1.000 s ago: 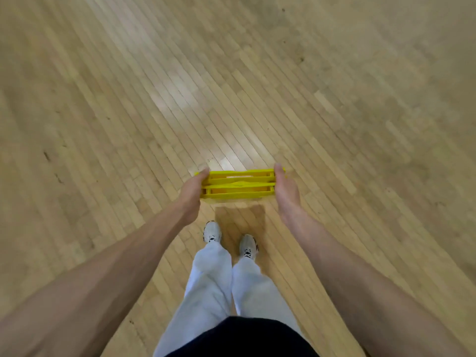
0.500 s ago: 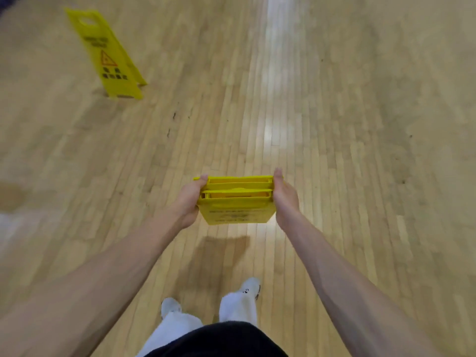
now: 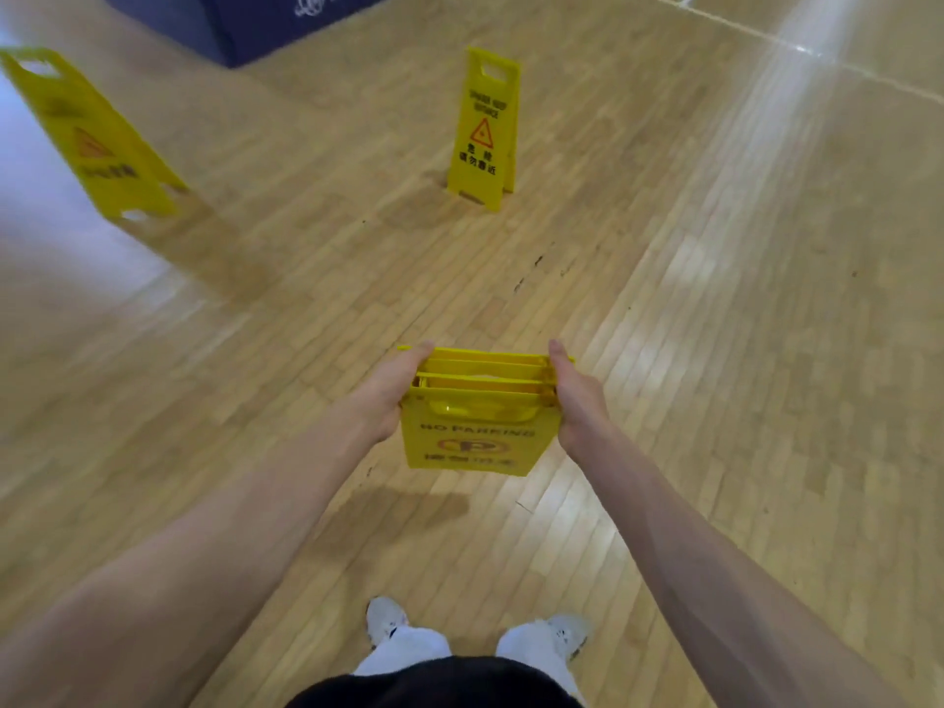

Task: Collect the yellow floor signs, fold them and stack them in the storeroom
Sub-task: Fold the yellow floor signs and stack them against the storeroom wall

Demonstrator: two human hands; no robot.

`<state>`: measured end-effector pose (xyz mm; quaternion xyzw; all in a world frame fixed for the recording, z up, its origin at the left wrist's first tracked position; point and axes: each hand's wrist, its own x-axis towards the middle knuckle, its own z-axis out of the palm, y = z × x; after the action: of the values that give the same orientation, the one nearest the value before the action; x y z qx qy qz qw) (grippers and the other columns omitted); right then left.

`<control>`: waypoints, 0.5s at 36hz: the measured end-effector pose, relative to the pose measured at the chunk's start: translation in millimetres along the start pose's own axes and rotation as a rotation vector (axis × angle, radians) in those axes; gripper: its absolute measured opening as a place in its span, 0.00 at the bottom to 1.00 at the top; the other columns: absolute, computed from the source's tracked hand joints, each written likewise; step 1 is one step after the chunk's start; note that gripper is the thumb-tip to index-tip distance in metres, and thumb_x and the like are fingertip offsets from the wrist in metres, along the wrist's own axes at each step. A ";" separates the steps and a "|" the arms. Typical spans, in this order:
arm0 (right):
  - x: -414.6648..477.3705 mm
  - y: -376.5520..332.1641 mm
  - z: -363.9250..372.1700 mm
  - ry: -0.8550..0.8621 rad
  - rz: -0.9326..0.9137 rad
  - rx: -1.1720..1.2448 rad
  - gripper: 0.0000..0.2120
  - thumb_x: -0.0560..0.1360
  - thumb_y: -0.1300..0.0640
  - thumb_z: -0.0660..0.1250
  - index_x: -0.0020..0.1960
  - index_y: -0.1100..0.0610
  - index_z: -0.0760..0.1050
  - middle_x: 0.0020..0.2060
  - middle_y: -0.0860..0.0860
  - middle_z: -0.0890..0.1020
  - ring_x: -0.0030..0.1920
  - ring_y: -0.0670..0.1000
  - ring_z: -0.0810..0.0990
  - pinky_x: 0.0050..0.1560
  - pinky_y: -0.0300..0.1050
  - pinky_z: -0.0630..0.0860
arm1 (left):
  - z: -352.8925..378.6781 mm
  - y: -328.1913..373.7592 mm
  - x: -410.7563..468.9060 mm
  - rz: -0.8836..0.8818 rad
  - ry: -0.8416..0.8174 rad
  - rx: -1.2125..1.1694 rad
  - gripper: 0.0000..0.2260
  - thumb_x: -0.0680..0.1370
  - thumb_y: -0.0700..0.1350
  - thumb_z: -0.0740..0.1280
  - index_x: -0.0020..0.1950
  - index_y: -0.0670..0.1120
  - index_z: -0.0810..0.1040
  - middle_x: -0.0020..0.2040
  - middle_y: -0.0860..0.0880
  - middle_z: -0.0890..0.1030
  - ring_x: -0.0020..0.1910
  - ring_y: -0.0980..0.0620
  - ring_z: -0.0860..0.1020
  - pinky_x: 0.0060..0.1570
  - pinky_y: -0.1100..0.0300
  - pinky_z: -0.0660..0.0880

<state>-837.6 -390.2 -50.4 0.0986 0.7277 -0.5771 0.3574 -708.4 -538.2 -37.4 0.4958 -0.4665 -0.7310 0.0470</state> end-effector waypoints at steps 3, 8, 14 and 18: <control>-13.6 3.0 64.1 -0.079 -0.022 -0.043 0.47 0.54 0.28 0.69 0.61 0.61 0.77 0.56 0.58 0.82 0.56 0.61 0.81 0.59 0.62 0.78 | -66.2 10.5 -8.8 0.001 0.104 -0.016 0.09 0.79 0.52 0.64 0.48 0.47 0.76 0.46 0.47 0.80 0.42 0.50 0.78 0.46 0.57 0.75; -37.8 10.1 164.2 -0.234 -0.048 -0.188 0.38 0.63 0.33 0.67 0.61 0.60 0.78 0.57 0.58 0.82 0.57 0.61 0.81 0.60 0.63 0.77 | -163.0 14.7 -33.4 0.016 0.289 -0.063 0.10 0.79 0.52 0.63 0.53 0.47 0.74 0.48 0.46 0.78 0.39 0.50 0.76 0.42 0.59 0.70; -86.6 23.9 280.8 -0.485 -0.066 -0.384 0.28 0.71 0.39 0.67 0.59 0.60 0.78 0.56 0.59 0.83 0.55 0.60 0.82 0.56 0.61 0.80 | -277.7 -1.7 -76.0 0.025 0.493 -0.219 0.18 0.77 0.55 0.65 0.60 0.44 0.76 0.56 0.44 0.80 0.50 0.46 0.77 0.49 0.57 0.69; -126.2 35.7 360.8 -0.647 -0.113 -0.526 0.27 0.76 0.40 0.65 0.62 0.62 0.77 0.58 0.59 0.81 0.56 0.60 0.82 0.54 0.58 0.79 | -345.8 -18.9 -106.8 0.020 0.623 -0.345 0.15 0.78 0.55 0.64 0.57 0.46 0.74 0.55 0.45 0.77 0.51 0.47 0.74 0.50 0.57 0.67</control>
<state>-579.7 -673.5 -26.2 -0.2221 0.7048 -0.3916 0.5482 -381.2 -690.5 -3.7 0.6751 -0.3041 -0.6123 0.2772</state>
